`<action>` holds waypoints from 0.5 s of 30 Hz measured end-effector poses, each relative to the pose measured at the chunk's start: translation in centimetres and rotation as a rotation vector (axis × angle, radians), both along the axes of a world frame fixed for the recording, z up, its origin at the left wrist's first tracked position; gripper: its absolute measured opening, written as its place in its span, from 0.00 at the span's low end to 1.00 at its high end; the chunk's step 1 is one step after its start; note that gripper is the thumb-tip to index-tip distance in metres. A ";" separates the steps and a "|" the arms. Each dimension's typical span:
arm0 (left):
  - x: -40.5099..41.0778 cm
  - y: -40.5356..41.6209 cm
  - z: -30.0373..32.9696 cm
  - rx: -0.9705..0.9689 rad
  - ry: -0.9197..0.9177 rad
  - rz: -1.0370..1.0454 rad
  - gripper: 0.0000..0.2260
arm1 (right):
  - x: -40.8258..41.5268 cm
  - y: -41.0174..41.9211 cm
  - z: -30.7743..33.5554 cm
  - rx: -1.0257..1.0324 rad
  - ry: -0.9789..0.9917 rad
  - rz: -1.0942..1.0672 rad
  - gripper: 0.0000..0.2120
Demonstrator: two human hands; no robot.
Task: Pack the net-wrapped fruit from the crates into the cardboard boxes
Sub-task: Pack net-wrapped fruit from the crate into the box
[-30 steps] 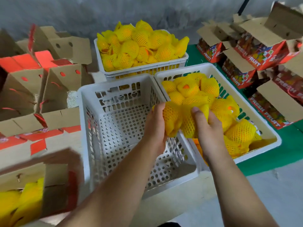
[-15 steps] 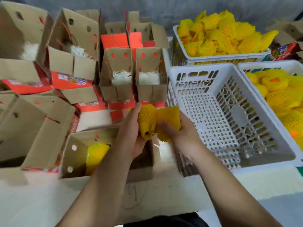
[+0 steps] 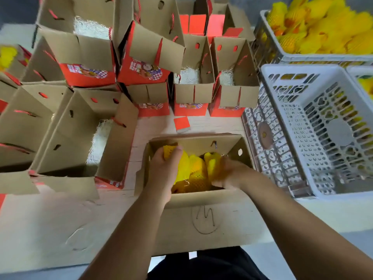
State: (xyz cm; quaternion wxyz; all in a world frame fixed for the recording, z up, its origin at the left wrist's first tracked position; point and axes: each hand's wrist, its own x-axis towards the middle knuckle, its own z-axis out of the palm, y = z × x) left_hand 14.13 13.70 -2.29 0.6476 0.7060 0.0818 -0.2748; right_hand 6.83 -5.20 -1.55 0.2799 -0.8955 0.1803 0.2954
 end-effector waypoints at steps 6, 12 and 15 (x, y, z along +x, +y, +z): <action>1.3 -0.2 0.0 0.009 0.132 0.019 0.17 | 2.5 0.8 -4.0 -0.159 0.061 0.010 0.21; 2.2 0.1 -0.2 -0.139 0.458 0.098 0.17 | 3.5 0.9 -4.7 -0.173 0.166 0.007 0.29; 2.5 -0.3 -1.1 -0.014 0.321 -0.001 0.13 | 3.3 0.3 -2.3 -0.243 0.371 0.205 0.22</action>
